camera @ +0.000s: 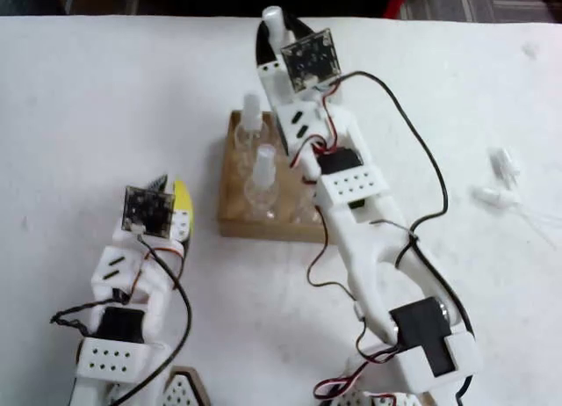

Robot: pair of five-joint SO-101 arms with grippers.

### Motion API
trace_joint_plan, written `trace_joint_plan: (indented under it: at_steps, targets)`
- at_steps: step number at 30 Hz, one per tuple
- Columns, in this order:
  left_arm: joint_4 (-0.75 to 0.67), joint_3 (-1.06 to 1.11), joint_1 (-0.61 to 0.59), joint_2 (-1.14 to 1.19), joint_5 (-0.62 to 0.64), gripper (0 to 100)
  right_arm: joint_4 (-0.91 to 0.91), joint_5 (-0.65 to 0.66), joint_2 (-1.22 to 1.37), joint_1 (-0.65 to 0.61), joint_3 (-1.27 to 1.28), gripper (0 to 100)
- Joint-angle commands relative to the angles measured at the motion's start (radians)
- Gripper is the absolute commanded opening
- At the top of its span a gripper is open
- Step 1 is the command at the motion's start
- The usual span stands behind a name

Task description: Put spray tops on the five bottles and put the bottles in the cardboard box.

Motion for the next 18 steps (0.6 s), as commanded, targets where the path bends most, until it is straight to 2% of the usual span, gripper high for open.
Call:
trace_joint_plan:
  at_steps: [1,6,18]
  targets:
    - [-0.023,-0.008,0.002,-0.012,-0.011,6,-0.022,-0.034,-0.045,0.004,-0.008,1.6]
    - [-0.021,-0.008,0.002,-0.012,-0.011,6,-0.024,-0.233,-0.045,0.022,0.018,1.6]
    - [-0.02,-0.008,0.001,-0.012,-0.011,6,-0.027,-0.23,-0.045,0.05,0.121,1.6]
